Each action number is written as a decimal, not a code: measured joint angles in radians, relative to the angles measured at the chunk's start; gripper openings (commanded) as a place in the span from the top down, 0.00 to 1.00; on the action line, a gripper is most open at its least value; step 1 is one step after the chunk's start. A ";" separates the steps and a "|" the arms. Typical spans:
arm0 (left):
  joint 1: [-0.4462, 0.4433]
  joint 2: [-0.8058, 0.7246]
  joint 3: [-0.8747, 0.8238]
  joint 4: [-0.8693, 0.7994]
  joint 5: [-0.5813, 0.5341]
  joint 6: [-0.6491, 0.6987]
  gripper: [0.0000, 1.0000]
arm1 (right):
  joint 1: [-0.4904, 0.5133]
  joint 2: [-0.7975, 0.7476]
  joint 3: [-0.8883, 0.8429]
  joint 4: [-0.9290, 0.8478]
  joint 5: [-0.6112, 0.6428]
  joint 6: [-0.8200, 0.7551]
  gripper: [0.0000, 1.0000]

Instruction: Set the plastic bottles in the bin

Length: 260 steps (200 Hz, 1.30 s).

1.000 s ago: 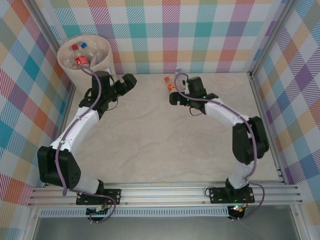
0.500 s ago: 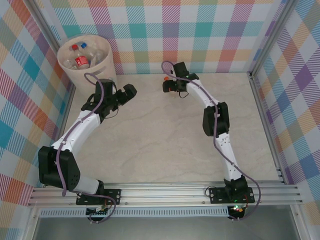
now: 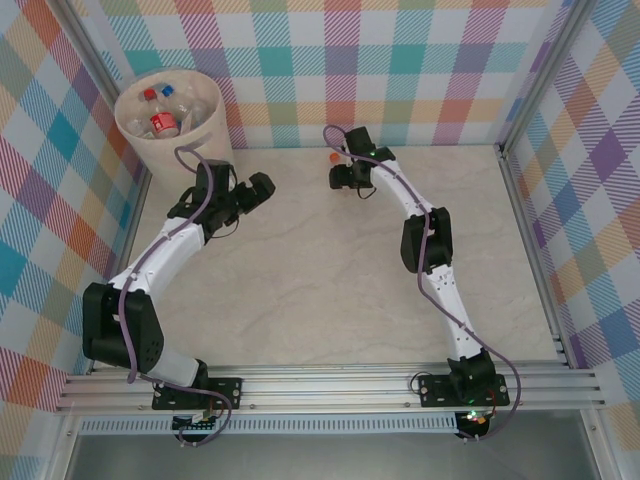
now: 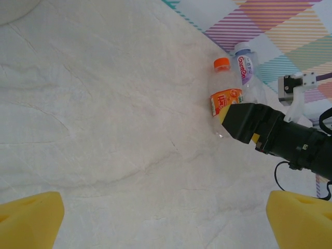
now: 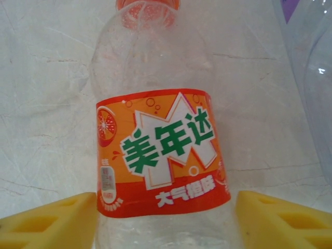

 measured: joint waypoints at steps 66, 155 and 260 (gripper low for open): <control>0.000 -0.005 -0.018 0.043 0.064 -0.016 0.00 | 0.009 -0.318 -0.547 0.199 -0.060 0.002 0.51; -0.040 0.042 -0.123 0.318 0.325 -0.141 0.00 | 0.041 -1.083 -1.477 0.614 -0.195 0.131 0.54; -0.224 0.220 0.005 0.521 0.497 -0.205 0.00 | 0.060 -1.154 -1.651 0.934 -0.389 0.220 0.52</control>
